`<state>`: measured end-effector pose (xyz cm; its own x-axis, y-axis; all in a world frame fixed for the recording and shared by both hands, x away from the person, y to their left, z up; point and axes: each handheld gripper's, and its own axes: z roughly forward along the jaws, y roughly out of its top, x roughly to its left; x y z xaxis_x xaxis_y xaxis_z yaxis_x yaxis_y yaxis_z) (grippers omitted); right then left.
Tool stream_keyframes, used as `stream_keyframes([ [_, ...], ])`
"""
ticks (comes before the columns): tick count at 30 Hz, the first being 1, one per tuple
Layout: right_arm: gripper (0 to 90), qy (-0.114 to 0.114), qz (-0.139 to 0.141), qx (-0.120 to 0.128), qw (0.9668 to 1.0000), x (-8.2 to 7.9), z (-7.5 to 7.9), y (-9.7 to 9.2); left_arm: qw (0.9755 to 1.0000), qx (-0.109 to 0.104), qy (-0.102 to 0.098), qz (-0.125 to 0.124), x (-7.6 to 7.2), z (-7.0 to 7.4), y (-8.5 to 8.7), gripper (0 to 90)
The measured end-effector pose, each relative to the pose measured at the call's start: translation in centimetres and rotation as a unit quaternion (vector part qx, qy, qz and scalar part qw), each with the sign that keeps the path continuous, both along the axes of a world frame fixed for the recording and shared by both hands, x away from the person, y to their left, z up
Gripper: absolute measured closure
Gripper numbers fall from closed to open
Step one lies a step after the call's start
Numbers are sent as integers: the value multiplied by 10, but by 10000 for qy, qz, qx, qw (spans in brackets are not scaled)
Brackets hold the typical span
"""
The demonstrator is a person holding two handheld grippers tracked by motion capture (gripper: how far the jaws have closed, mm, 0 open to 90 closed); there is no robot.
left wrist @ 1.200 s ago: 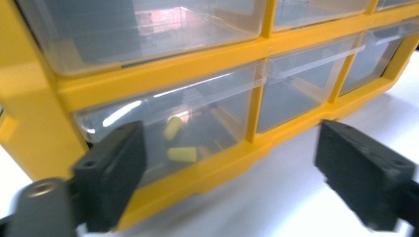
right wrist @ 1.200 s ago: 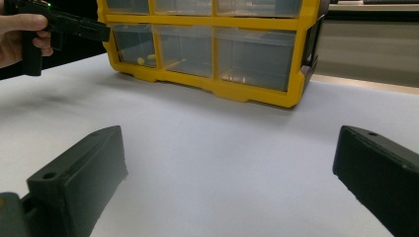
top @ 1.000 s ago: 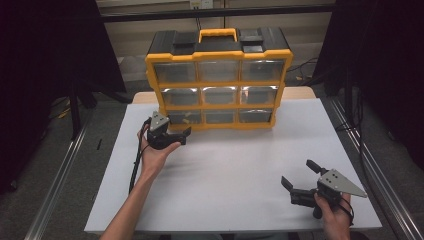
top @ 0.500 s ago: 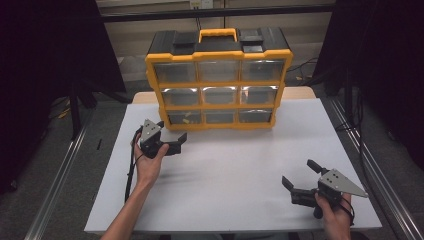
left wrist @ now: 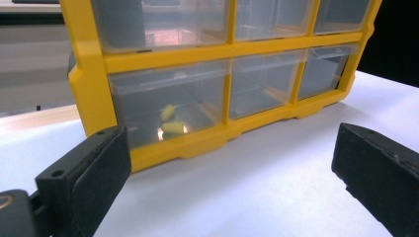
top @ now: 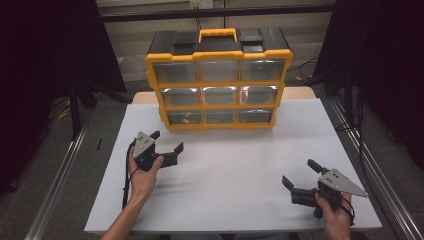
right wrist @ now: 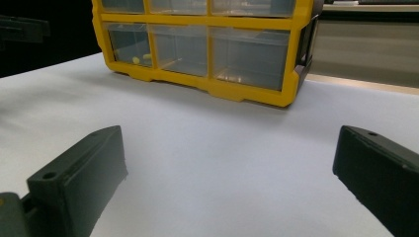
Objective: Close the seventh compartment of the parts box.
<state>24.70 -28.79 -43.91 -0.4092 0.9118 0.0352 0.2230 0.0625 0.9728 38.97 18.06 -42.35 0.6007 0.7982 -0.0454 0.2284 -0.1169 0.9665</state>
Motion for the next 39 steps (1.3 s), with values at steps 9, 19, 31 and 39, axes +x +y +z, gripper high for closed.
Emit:
stream_keyframes([
  [9, 0, -7, -17, -3, 10000, 0, 0, 0, 10000, -32, 60, -17, -23, 0, 6, 21],
  [19, 0, -13, -20, -18, 10000, 0, 0, 1, 10000, 14, -55, 14, -46, 1, 11, 32],
  [31, 0, -29, -40, -7, 10000, -1, 0, 0, 9992, -186, -87, 346, -70, -7, 24, 34],
  [39, 0, -31, -61, -5, 10000, -1, 1, 0, 9991, -133, -150, 368, -79, -8, 28, 33],
])
